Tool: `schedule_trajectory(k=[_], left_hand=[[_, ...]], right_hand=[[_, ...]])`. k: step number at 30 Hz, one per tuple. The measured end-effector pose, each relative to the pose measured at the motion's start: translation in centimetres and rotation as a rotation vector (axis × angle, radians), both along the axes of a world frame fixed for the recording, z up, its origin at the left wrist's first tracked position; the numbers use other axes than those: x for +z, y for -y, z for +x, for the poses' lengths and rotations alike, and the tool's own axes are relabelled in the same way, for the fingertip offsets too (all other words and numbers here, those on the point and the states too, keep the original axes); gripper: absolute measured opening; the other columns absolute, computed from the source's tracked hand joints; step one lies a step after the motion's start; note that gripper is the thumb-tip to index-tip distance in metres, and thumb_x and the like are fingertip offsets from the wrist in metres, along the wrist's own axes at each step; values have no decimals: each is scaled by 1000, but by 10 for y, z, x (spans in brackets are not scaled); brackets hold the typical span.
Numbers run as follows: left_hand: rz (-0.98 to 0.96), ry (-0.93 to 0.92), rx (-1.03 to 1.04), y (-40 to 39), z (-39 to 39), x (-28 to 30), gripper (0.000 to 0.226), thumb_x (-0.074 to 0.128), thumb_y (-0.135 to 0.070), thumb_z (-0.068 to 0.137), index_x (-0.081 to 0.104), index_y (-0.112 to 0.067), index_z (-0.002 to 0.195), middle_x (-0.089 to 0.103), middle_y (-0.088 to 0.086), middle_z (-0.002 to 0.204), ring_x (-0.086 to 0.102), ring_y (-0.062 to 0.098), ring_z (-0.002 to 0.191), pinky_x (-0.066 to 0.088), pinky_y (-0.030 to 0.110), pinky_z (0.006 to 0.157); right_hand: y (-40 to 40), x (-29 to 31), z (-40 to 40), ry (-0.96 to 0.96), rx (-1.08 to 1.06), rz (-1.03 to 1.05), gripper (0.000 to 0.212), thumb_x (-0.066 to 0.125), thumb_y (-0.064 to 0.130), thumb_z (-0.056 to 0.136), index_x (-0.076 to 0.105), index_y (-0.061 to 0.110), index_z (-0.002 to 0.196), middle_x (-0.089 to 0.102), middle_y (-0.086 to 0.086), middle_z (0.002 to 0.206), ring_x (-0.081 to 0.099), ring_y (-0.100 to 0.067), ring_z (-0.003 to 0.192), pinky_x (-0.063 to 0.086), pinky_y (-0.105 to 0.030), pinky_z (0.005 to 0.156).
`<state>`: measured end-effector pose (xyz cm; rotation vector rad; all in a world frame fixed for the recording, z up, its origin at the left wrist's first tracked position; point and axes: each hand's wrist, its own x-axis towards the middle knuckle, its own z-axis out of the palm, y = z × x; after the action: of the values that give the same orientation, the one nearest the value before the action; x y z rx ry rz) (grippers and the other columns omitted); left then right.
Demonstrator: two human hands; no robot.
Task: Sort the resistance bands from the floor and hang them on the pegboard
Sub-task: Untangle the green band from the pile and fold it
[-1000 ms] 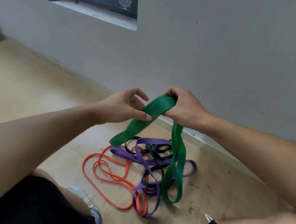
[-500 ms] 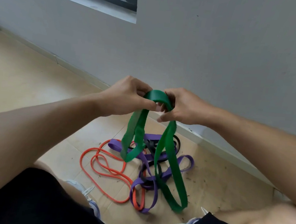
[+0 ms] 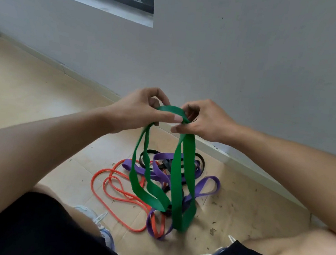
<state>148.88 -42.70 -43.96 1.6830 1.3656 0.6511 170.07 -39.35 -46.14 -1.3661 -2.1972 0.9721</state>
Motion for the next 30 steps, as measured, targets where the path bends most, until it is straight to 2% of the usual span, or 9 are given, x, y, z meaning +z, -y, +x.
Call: schedule_trajectory(k=[3,7,10,14,17,19,23,26,30], left_hand=[[20,-121,-54,3,5,-4,44,87,-49,71,70,-16,94,61,-1,69,52,7,61,38,24,58],[95,4,22,3,8,2,37,90,-44,67,72,-16,84,57,-2,65,50,9,61,36,26,57],[80,209,23,5,15,8,46,90,-44,58,71,-12,85,64,9,78,62,21,72,54,40,71],[123,295,114,5,15,18,54,90,-49,51,70,-10,84,68,9,78,71,24,73,61,52,88],[187,333,196,3,12,18,49,91,-53,51,70,-16,76,66,0,67,67,19,65,61,54,84],[214,351,256,1,11,16,51,90,-55,52,71,-15,78,65,-1,65,66,19,64,62,53,82],[232,402,278,-2,10,15,49,90,-52,62,69,-14,83,67,11,84,70,25,80,63,49,81],[238,491,300,-5,11,17,45,86,-49,68,63,-14,84,68,25,102,70,35,105,63,43,84],[190,645,280,-7,17,22,38,84,-39,79,56,-14,84,62,36,113,69,37,111,62,44,88]], right_hand=[[4,4,-2,-26,30,16,27,90,35,75,76,25,95,73,4,79,63,-6,68,51,-26,67],[4,6,-2,-107,7,-84,27,90,27,76,71,19,92,65,2,80,59,-7,68,49,-28,70],[5,1,-1,5,76,-144,25,89,29,77,67,23,87,68,6,83,64,-3,73,52,-20,72],[7,-19,0,160,145,-170,29,89,40,76,73,22,92,75,2,91,71,-16,90,59,-40,87],[4,-22,3,74,124,-178,14,80,20,86,71,22,96,75,1,95,72,-15,94,59,-42,95],[2,-18,4,-23,79,-216,24,64,1,92,68,21,105,75,-2,105,72,-16,103,57,-40,100],[1,-16,1,-116,-2,-236,36,45,-7,97,67,15,116,73,-8,110,70,-22,108,55,-42,102],[1,-15,-3,-202,-34,-242,30,49,-2,98,68,18,111,74,-8,106,72,-23,103,56,-42,100],[-2,-20,-7,-190,-25,-262,22,60,1,97,71,19,105,76,-6,103,75,-20,99,57,-40,100]])
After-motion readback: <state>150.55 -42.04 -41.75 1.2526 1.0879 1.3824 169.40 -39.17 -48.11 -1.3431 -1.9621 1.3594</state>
